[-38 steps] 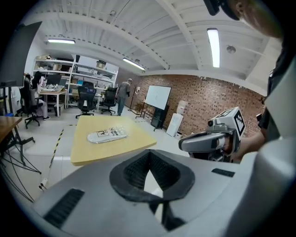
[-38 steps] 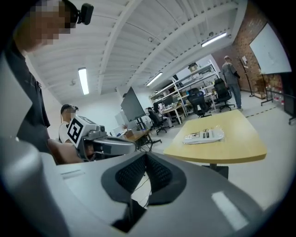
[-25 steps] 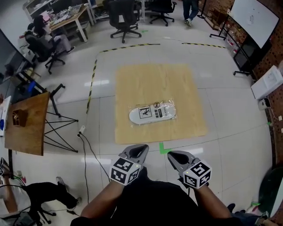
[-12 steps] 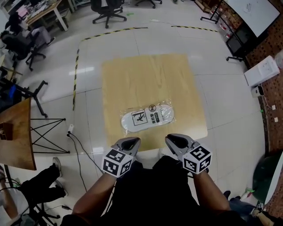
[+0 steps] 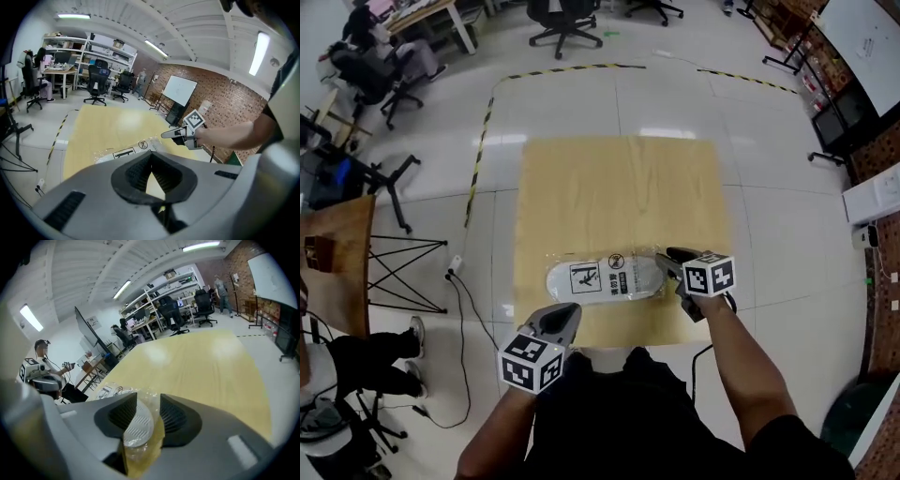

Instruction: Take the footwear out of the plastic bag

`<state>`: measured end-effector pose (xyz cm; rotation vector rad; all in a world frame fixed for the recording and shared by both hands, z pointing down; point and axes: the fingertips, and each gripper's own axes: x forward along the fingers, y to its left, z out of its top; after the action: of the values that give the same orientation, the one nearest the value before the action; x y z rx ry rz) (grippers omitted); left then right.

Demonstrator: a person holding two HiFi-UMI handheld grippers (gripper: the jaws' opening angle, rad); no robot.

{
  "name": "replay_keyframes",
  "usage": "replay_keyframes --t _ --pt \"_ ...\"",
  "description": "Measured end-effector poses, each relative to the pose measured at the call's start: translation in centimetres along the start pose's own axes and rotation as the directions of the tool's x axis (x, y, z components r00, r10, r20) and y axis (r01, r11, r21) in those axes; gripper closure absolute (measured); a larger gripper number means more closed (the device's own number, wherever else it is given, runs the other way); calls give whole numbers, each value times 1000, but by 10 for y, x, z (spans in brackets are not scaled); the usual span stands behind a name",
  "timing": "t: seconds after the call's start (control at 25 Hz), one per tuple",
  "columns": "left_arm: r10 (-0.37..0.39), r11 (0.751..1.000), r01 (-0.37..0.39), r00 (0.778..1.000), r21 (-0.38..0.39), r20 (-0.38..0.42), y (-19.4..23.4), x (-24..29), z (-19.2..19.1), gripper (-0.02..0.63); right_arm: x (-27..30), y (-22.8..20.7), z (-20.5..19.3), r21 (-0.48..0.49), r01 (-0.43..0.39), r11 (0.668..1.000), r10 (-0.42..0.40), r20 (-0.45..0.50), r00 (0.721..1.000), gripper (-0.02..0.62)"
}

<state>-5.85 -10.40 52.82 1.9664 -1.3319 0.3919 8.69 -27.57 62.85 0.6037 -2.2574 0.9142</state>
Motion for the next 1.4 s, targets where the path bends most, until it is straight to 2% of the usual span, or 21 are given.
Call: replay_keyframes --t 0.08,0.2,0.36,0.44,0.56,0.68,0.8,0.92,1.0,1.08,1.16,1.24,1.28,1.32,1.4 --pt "28 999 -28 1000 -14 5 0 -1 0 600 16 -10 8 -6 -36 999 36 -46 998 420" --pt "70 997 -70 998 -35 3 8 -1 -2 600 36 -15 14 -20 -76 997 74 -94 993 420" --pt "99 992 -99 995 -73 -7 13 2 -4 600 44 -10 10 11 -127 992 127 -120 985 422" --pt "102 992 -103 995 -73 -18 18 4 -6 600 43 -4 9 3 -141 990 140 -117 983 464" --pt "101 992 -103 995 -74 -26 29 4 -6 600 39 13 12 -54 -144 988 138 -93 986 571" --pt "101 993 -101 995 -65 -7 34 1 5 600 25 46 25 -179 -172 969 169 -34 985 589" --pt "97 994 -96 995 -43 36 37 1 23 600 4 85 34 -394 -169 904 190 15 982 589" --pt "91 996 -92 993 19 73 43 -1 41 598 -19 120 43 -592 -113 798 192 73 979 591" --pt "71 989 -80 995 124 72 43 -3 48 592 -31 143 45 -695 -80 714 211 104 972 591" --pt "39 961 -40 999 273 8 40 1 45 452 -38 159 45 -769 -54 637 222 116 968 591" --pt "31 898 16 995 439 -98 39 12 31 372 -41 166 42 -802 -39 595 221 117 968 591" --pt "48 814 72 980 576 -191 40 25 14 368 -42 169 37 -811 -36 584 215 112 970 591" --pt "54 779 101 972 618 -227 41 31 7 368 -43 172 37 -812 -34 582 214 113 970 591" --pt "53 756 129 965 642 -256 42 37 3 368 -43 174 38 -813 -31 581 216 117 969 591" --pt "28 741 180 954 647 -297 40 45 -5 376 -44 177 37 -810 -25 586 214 124 969 591"
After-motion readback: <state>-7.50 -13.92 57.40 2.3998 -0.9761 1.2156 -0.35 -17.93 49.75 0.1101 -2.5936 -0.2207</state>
